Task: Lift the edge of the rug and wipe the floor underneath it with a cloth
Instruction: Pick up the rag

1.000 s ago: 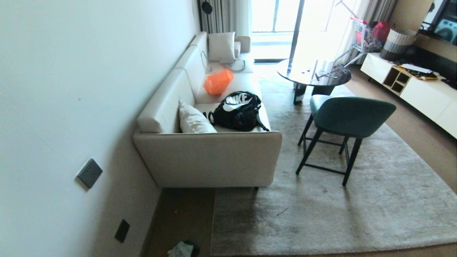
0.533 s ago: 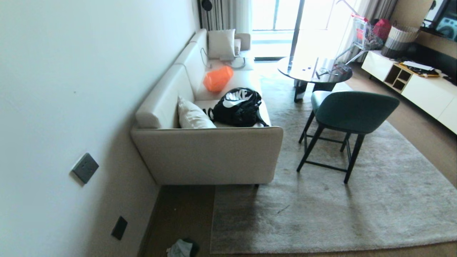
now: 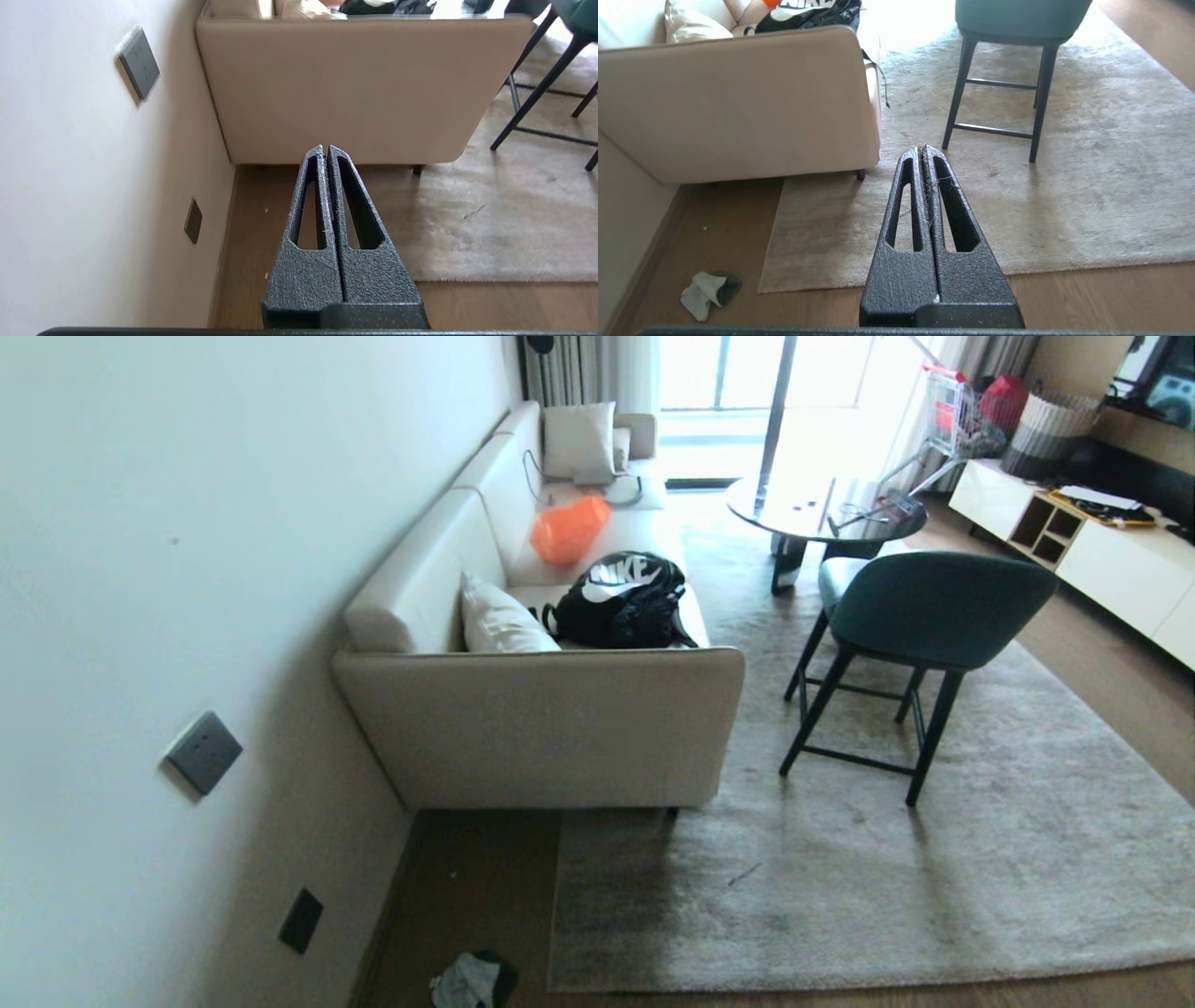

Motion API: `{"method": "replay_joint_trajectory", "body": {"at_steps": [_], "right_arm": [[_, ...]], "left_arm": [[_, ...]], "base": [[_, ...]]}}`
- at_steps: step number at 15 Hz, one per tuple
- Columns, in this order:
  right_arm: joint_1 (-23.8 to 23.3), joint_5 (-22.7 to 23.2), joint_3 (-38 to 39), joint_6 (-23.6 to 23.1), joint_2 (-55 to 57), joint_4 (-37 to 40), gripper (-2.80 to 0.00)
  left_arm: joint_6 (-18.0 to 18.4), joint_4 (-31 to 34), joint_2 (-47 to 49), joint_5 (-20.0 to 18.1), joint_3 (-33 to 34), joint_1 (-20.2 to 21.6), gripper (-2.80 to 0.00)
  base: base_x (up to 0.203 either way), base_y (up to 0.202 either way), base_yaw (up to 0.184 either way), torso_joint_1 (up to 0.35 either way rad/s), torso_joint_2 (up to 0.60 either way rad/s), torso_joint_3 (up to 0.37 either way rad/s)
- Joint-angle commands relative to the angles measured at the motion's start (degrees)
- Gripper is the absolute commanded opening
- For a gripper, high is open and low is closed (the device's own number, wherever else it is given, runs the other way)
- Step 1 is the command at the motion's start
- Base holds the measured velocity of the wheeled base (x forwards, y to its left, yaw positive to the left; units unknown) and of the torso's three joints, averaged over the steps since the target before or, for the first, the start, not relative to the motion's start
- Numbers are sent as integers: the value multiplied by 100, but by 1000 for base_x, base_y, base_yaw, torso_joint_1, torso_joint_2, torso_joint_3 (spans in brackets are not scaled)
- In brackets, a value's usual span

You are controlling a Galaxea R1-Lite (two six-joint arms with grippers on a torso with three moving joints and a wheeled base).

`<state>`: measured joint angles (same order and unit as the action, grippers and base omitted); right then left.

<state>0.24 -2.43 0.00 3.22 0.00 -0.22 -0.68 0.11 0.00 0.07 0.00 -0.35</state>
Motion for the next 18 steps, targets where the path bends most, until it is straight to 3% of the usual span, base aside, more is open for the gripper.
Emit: {"method": "replay_joint_trajectory", "body": {"at_steps": [1,18], "right_arm": [[2,-4,0,3,6,-4,-280],[2,-39,0,42,1,-4,-280]], "left_arm": [[5,-2,0,1,0,0,-280],[-2,-2,0,1,0,0,-280]], "base": [[0,0,0,-194,523,339],[0,0,0,-125,495,374]]}}
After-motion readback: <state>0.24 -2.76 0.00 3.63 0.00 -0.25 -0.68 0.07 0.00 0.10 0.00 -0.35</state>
